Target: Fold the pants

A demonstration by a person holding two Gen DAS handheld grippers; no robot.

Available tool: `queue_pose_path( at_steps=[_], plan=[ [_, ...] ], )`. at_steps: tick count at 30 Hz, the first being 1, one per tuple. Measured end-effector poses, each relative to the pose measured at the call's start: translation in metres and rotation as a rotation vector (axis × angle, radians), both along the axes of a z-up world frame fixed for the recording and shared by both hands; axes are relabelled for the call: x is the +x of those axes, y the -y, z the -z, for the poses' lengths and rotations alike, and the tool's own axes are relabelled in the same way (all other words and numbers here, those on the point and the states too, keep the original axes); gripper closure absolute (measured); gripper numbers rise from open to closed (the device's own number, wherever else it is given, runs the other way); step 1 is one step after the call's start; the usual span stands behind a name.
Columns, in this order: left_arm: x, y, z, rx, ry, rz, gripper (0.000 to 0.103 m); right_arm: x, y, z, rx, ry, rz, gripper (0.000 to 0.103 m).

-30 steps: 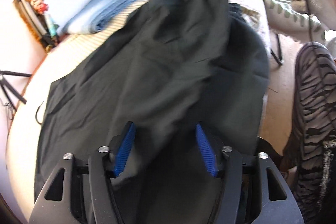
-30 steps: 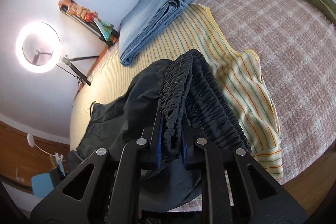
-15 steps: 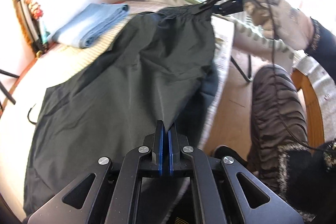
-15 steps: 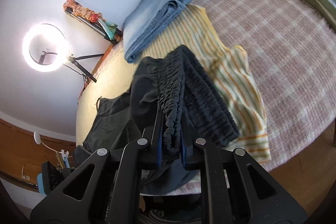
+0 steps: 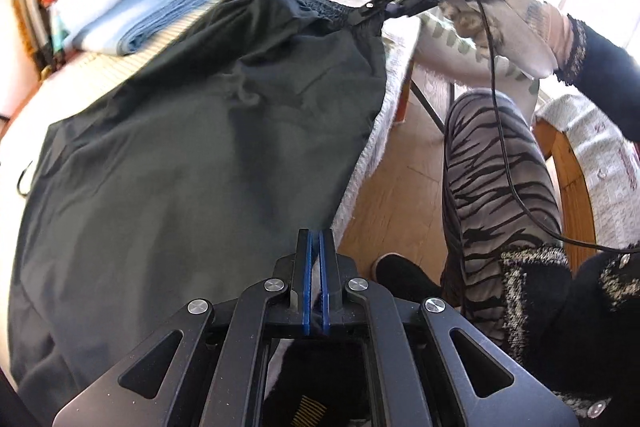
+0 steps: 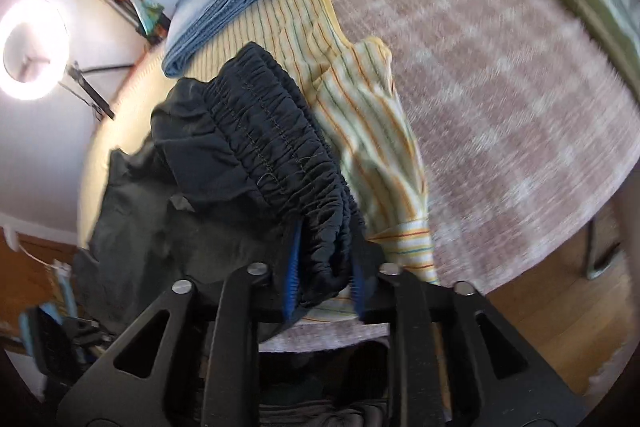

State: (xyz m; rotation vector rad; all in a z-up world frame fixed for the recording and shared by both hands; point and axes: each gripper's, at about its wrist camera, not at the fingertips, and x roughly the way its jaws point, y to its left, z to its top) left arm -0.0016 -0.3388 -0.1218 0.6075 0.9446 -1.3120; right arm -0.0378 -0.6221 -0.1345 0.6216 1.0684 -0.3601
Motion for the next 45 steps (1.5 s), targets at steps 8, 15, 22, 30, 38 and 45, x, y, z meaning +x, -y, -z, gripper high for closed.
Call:
queue_pose_path(
  at_steps=[8,15,22,30,38,45],
  plan=[
    [0.034,-0.057,-0.028,-0.078,-0.03,-0.256,0.069,0.025,-0.042,-0.062,-0.214,0.134,-0.092,0.039],
    [0.072,-0.14,-0.046,-0.165,-0.057,-0.572,0.055,0.075,-0.1,-0.075,-0.167,0.228,-0.241,0.039],
    [0.1,-0.241,-0.046,-0.19,-0.06,-0.893,0.053,0.13,-0.181,-0.074,-0.153,0.257,-0.427,0.039],
    [0.12,-0.359,-0.03,-0.207,-0.108,-1.18,0.048,0.174,-0.277,-0.053,-0.138,0.236,-0.603,0.039],
    [0.137,-0.461,0.0,-0.284,-0.237,-1.43,0.045,0.195,-0.345,-0.035,-0.126,0.206,-0.706,0.039],
    [0.152,-0.535,0.043,-0.375,-0.404,-1.613,0.045,0.203,-0.378,-0.031,-0.112,0.188,-0.735,0.039]
  ],
)
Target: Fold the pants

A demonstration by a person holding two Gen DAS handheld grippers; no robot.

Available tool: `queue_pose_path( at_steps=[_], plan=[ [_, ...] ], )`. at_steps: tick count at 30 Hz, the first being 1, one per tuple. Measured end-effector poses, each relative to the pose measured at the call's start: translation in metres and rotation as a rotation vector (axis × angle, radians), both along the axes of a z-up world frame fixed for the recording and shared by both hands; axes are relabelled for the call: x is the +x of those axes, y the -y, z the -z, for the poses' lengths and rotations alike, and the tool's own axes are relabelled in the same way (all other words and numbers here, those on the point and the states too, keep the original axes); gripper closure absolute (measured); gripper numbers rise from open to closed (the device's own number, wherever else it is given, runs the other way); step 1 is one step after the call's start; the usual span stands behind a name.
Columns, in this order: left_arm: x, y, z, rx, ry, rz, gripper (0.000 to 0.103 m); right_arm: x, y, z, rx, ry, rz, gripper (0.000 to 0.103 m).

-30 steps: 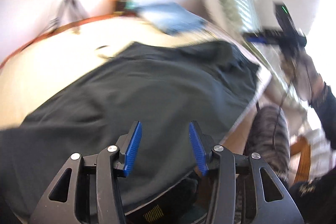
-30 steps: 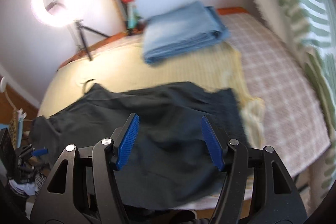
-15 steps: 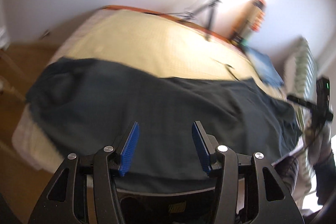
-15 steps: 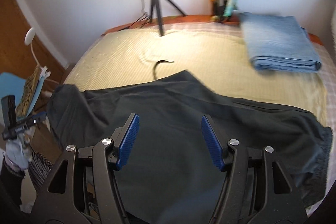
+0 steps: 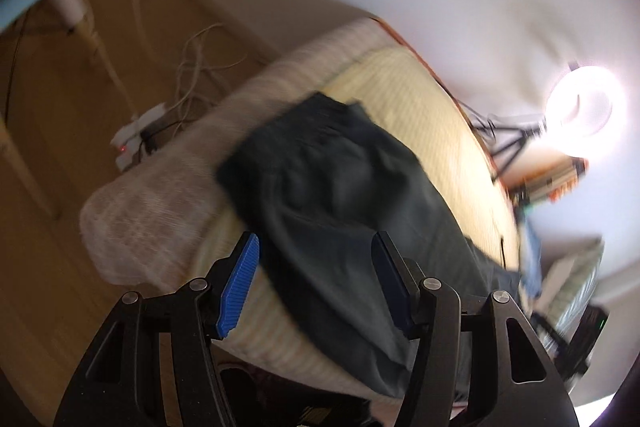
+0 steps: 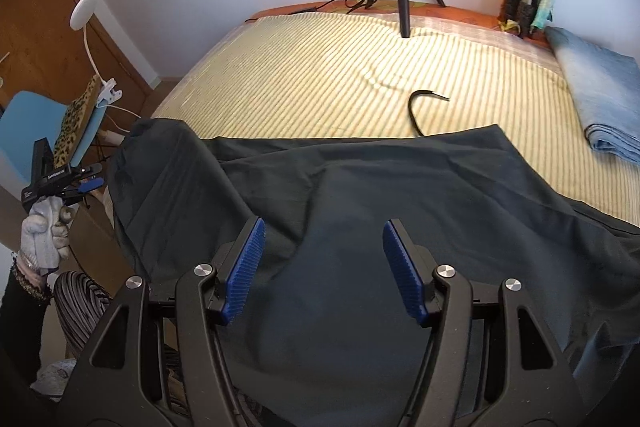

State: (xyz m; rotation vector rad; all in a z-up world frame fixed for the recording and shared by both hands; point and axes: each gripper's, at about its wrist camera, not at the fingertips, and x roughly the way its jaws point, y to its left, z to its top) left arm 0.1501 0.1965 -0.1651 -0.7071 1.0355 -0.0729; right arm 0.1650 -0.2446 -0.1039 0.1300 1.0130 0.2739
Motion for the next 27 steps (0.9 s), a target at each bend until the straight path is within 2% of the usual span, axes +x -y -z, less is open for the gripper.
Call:
queue_pose_path(
  at_steps=[4,8,18,21,27],
  plan=[
    [0.009,-0.018,0.018,-0.032,-0.028,-0.046,0.045,0.002,-0.011,-0.003,-0.002,0.0,-0.005,0.039],
    [0.017,-0.029,0.03,-0.052,-0.021,-0.06,0.045,0.002,-0.018,-0.004,-0.003,-0.005,-0.007,0.039],
    [0.026,-0.017,0.026,0.016,0.028,-0.059,0.049,0.006,-0.021,-0.001,-0.023,-0.022,0.003,0.039],
    [0.027,-0.011,0.026,0.086,0.022,-0.068,0.068,0.008,-0.018,0.002,-0.025,-0.027,0.013,0.039],
    [0.03,0.003,0.026,0.216,0.035,-0.053,0.083,0.01,-0.015,0.004,-0.019,-0.031,0.025,0.039]
  ],
)
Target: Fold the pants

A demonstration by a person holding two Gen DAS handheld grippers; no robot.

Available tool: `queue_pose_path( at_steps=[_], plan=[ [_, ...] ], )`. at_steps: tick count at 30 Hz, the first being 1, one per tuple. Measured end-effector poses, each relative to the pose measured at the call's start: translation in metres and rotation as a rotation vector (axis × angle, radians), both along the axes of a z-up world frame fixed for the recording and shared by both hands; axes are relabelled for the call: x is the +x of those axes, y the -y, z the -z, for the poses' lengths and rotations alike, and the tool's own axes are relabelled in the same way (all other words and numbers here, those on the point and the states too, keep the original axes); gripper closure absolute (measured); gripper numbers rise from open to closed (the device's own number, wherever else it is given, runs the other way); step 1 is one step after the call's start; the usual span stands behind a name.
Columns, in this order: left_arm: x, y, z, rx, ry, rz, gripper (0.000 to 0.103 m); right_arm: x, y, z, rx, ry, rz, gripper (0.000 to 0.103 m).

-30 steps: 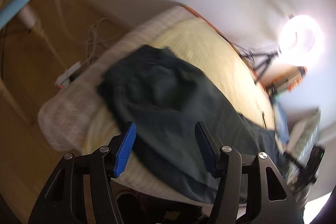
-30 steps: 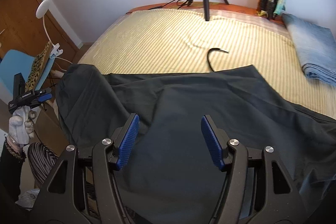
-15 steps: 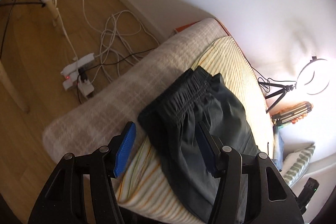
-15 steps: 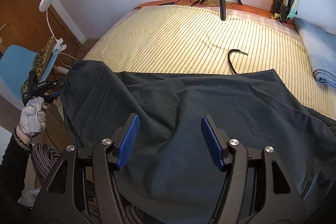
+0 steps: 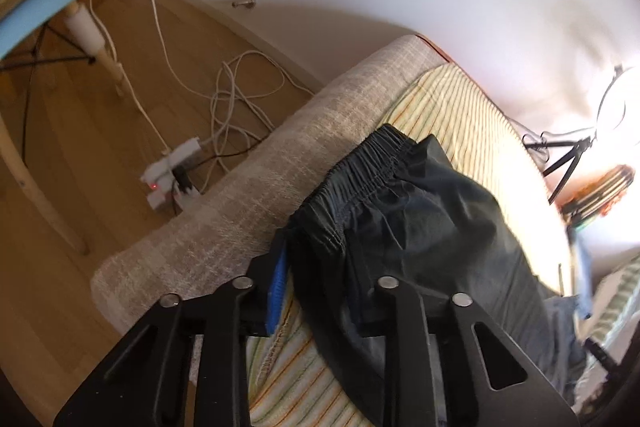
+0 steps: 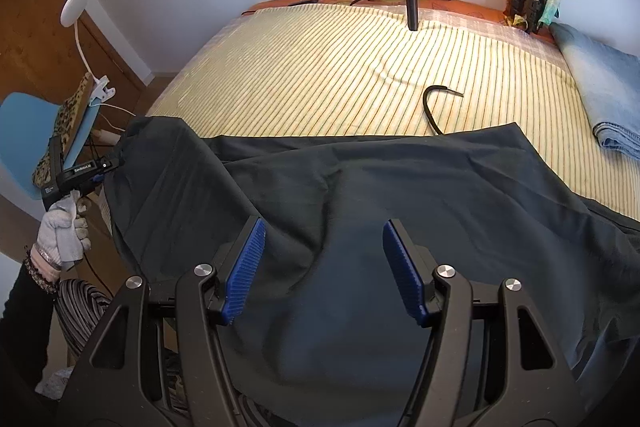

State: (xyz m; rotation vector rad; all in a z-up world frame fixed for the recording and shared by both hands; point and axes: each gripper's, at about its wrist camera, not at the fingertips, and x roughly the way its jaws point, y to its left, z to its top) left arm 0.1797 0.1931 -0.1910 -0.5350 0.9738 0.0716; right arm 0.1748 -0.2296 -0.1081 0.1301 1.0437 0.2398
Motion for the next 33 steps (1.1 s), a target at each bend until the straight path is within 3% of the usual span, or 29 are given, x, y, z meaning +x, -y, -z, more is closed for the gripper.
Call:
queue_pose_path(
  at_steps=[5,10,19,26,33],
  plan=[
    [-0.004,0.012,-0.012,0.078,0.045,0.015,0.086,0.004,-0.005,-0.002,-0.006,0.0,-0.015,0.039],
    [-0.012,0.031,-0.037,0.219,0.136,0.069,0.087,0.012,-0.015,-0.009,-0.002,0.02,-0.034,0.039],
    [-0.027,0.075,-0.072,0.351,0.274,0.199,0.087,0.014,-0.035,-0.005,0.023,0.013,-0.081,0.039],
    [-0.054,0.163,-0.083,0.553,0.396,0.455,0.087,0.022,-0.04,-0.002,0.168,-0.013,-0.088,0.039],
    [-0.092,0.259,-0.05,0.663,0.429,0.775,0.087,0.039,-0.05,0.016,0.394,-0.097,-0.115,0.039]
  ],
)
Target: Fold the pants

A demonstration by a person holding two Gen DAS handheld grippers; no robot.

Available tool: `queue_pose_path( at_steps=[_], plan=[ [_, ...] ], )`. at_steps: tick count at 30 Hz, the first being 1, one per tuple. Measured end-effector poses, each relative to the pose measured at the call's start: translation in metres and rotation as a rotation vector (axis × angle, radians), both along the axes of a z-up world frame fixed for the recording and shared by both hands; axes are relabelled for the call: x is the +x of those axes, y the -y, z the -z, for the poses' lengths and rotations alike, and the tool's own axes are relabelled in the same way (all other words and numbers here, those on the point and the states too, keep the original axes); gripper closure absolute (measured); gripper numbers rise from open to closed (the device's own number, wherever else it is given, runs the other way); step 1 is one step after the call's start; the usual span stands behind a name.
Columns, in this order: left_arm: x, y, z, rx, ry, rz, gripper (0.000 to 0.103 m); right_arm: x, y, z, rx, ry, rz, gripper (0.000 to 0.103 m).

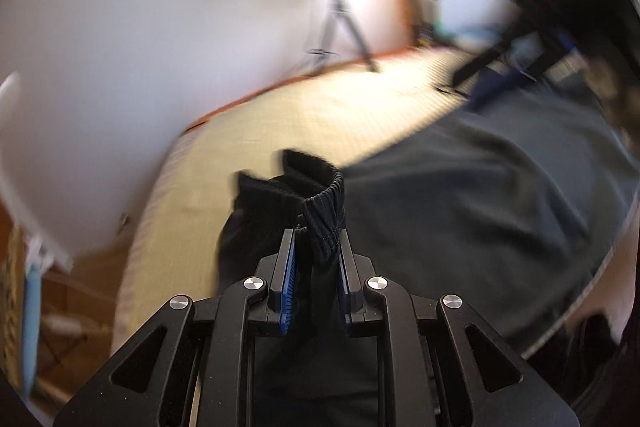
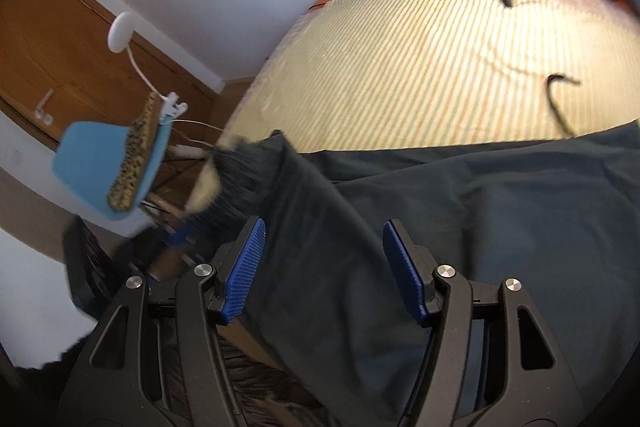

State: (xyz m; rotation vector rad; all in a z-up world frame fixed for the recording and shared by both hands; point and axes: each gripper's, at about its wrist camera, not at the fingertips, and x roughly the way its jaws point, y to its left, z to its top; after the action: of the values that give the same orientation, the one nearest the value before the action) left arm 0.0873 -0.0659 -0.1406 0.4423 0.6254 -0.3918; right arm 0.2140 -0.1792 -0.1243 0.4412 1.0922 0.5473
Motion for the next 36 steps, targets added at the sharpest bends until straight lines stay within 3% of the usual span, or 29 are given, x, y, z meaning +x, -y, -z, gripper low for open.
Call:
queue_pose_path(
  at_steps=[4,8,13,19,24,25,26,27,28,36],
  plan=[
    [-0.011,0.025,0.013,0.049,0.0,0.072,0.087,0.012,-0.013,0.023,0.075,-0.094,-0.036,0.036],
    [-0.014,0.026,0.014,0.038,0.004,0.077,0.087,0.022,-0.024,0.052,0.134,-0.215,-0.037,0.036],
    [-0.014,0.026,0.019,0.052,-0.012,0.087,0.083,0.034,-0.042,0.068,0.199,-0.274,-0.039,0.036],
    [-0.025,0.023,0.023,-0.004,-0.06,0.129,0.075,0.042,-0.063,0.078,0.12,-0.302,-0.067,0.036],
    [-0.035,0.028,0.03,-0.023,-0.086,0.178,0.074,0.042,-0.08,0.078,0.007,-0.274,-0.092,0.036],
    [-0.036,0.028,0.03,-0.019,-0.083,0.171,0.074,0.04,-0.085,0.076,-0.033,-0.254,-0.101,0.038],
    [-0.036,0.028,0.029,-0.03,-0.089,0.17,0.074,0.04,-0.088,0.075,-0.062,-0.242,-0.11,0.048],
    [-0.036,0.026,0.027,-0.04,-0.093,0.165,0.074,0.04,-0.092,0.075,-0.092,-0.236,-0.122,0.068],
    [-0.035,0.024,0.025,-0.046,-0.094,0.155,0.074,0.04,-0.094,0.076,-0.098,-0.239,-0.131,0.077],
    [-0.039,-0.029,-0.008,-0.219,-0.127,0.054,0.07,0.021,-0.075,0.063,0.075,-0.173,-0.094,0.084]
  ],
)
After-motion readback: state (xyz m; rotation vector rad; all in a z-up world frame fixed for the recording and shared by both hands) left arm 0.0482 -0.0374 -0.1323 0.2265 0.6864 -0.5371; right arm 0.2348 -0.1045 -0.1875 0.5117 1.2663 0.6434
